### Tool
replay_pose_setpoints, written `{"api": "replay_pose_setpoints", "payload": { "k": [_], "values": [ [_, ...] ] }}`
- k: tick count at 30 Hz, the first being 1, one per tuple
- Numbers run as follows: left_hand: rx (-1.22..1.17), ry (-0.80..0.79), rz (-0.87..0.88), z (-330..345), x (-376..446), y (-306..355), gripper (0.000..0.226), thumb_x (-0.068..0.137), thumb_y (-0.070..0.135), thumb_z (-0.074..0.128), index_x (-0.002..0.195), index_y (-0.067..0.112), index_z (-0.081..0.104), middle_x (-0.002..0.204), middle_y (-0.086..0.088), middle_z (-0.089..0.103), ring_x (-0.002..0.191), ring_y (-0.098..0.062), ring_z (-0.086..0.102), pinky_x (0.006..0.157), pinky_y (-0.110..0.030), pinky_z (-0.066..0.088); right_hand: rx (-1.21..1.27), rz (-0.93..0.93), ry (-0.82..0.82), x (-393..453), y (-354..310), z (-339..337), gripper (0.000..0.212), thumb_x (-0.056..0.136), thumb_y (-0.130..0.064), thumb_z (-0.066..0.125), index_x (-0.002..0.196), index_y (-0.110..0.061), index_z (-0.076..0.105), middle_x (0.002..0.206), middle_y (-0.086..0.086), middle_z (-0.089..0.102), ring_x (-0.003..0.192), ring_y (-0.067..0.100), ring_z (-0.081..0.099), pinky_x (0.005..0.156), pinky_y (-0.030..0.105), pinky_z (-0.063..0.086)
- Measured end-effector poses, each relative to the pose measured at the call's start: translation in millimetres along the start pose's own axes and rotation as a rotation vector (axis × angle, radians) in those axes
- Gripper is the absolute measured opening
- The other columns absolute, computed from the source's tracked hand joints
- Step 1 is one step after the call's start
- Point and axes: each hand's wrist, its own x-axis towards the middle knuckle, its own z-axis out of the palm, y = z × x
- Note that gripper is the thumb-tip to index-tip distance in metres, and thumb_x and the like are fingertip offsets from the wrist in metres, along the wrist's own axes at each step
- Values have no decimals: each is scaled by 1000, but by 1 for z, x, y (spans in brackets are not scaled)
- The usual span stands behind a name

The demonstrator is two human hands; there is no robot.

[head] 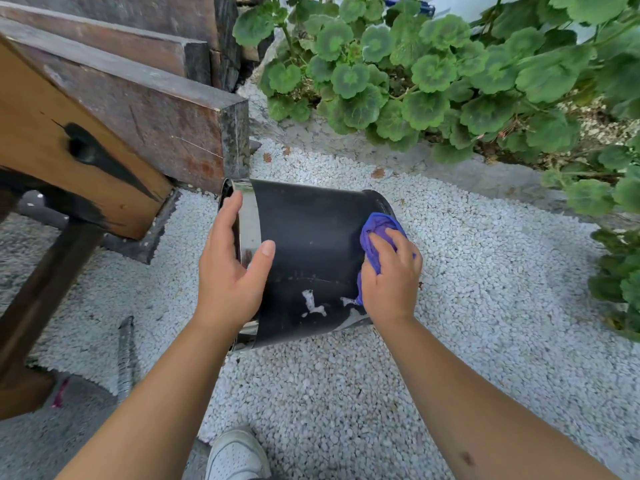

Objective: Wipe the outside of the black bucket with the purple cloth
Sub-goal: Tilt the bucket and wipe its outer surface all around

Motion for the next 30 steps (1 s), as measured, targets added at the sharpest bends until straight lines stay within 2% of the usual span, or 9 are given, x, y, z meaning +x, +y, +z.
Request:
{"api": "replay_pose_setpoints", "payload": {
  "k": [2,8,13,16,19,20,23,26,30],
  "values": [
    [-44,-9,50,-3,-12,-4,73,91,45,53,154,20,27,160,0,32,148,-13,29,117,-40,31,27,-5,-1,-1,2,1,39,85,-11,64,123,-20,64,140,2,50,126,34,39,104,36,33],
    [-10,-193,111,-2,-30,-8,95,88,68,49,158,19,6,166,10,-4,153,-15,0,111,-66,29,210,102,11,6,-9,-4,41,83,-9,61,121,-23,66,138,-5,51,122,26,40,101,30,34],
    [39,-204,176,2,-18,-4,95,92,68,42,157,10,4,167,-6,-4,153,-16,-3,123,-30,6,475,161,-50,10,-59,-20,45,79,-6,58,119,-22,69,125,-16,53,124,16,46,110,28,34],
    [7,-223,196,8,-14,-1,99,92,69,41,156,3,4,166,-9,-5,154,-18,-3,123,-32,5,519,8,-70,-6,-104,-20,41,79,-17,62,119,-21,69,128,-7,57,121,17,45,105,14,26],
    [-77,-246,168,10,-10,-3,102,90,72,41,157,7,0,167,-5,-8,153,-17,-3,124,-49,8,522,-37,-88,-23,-127,-14,42,84,-43,58,119,-25,69,133,-6,54,123,18,39,108,24,30],
    [-92,-252,172,10,-11,-3,102,90,73,41,157,8,-1,166,-4,-9,153,-13,-1,124,-46,9,482,-48,-77,-26,-127,-12,42,85,-47,56,118,-25,69,134,-3,53,124,21,39,107,30,33],
    [-55,-249,207,11,-14,-1,102,91,72,38,156,4,-3,166,-8,-10,152,-7,2,122,-26,7,257,-170,-4,-27,-109,-5,36,89,-41,55,115,-23,71,135,5,55,117,34,46,102,44,40],
    [-44,-235,174,10,-13,-2,101,92,71,38,156,4,-3,166,-7,-9,154,-19,-5,124,-39,3,144,-207,29,-23,-81,4,32,89,-35,55,113,-22,71,133,7,57,111,38,49,100,43,40],
    [-63,-211,126,7,-14,-4,96,93,68,41,157,12,-4,167,-3,-7,153,-18,-4,124,-50,6,103,-48,45,-23,-34,7,29,90,-27,58,115,-21,70,138,4,53,114,36,44,96,46,46]
  ]
}}
